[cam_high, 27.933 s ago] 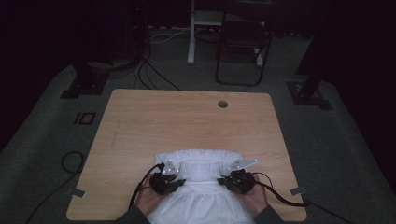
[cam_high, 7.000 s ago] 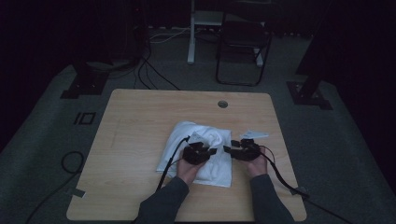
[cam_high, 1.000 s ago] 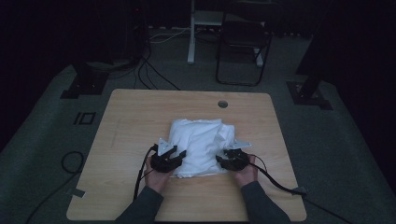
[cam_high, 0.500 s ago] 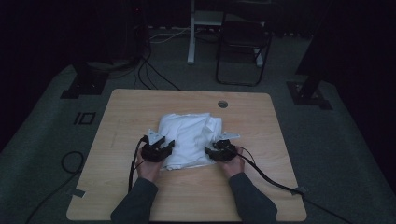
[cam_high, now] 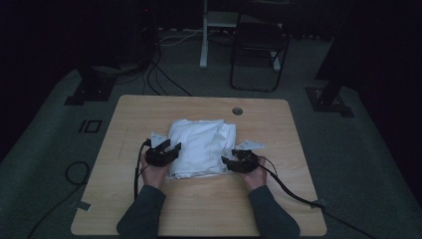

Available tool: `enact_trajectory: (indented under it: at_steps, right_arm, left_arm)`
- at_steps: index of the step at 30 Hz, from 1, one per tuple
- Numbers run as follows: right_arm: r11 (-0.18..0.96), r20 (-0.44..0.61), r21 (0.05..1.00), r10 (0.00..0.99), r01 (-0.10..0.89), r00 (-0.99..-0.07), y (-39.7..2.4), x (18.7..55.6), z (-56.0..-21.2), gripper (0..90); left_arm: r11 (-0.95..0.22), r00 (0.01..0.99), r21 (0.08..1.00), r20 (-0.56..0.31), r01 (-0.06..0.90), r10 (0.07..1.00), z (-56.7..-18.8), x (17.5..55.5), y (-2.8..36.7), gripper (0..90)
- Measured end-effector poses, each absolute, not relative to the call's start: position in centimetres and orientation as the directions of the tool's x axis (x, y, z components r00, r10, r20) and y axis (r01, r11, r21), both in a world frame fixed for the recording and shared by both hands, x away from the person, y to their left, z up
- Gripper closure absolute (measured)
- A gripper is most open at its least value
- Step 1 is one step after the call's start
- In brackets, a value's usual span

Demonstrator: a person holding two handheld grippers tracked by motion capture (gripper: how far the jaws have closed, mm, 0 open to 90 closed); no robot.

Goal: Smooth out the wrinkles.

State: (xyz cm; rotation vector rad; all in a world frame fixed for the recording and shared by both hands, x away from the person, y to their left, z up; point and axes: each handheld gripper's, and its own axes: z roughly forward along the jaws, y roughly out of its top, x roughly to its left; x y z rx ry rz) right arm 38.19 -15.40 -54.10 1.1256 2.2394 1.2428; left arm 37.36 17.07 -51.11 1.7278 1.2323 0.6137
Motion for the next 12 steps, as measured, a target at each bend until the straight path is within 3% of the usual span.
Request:
enact_trajectory:
  at_steps: [12]
  right_arm:
    - [0.238, 0.068, 0.851, 0.833, 0.467, -0.549, -21.9, 35.2, -53.0, 37.2]
  left_arm:
    - [-0.021, 0.313, 0.885, -0.142, 0.465, 0.939, -49.8, 34.1, 23.7, 49.8]
